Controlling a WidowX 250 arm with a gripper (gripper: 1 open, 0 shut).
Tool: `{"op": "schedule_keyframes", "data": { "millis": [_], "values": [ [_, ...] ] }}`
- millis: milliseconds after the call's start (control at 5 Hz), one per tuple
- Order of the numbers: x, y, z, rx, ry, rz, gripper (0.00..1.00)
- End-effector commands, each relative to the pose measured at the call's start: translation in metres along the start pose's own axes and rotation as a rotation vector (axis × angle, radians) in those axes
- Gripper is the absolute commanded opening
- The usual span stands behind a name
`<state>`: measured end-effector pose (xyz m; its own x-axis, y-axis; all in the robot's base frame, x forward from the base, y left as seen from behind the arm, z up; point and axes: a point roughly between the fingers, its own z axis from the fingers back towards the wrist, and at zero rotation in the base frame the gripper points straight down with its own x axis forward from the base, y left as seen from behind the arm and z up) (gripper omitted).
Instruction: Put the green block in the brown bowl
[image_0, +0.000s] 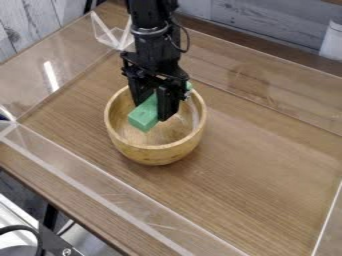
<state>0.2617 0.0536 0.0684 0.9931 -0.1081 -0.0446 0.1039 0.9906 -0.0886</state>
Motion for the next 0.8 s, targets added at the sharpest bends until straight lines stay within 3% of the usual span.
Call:
{"op": "schedule_keyframes", "data": {
  "millis": [0, 400, 600],
  "values": [
    [0.0046, 0.0068, 0.0093, 0.017, -0.034, 0.011, 0.00],
    [0.0041, 0.0089, 0.0074, 0.014, -0.024, 0.019, 0.00],
    [0.0038, 0.0088, 0.0105, 0.013, -0.023, 0.022, 1.00]
  ]
}}
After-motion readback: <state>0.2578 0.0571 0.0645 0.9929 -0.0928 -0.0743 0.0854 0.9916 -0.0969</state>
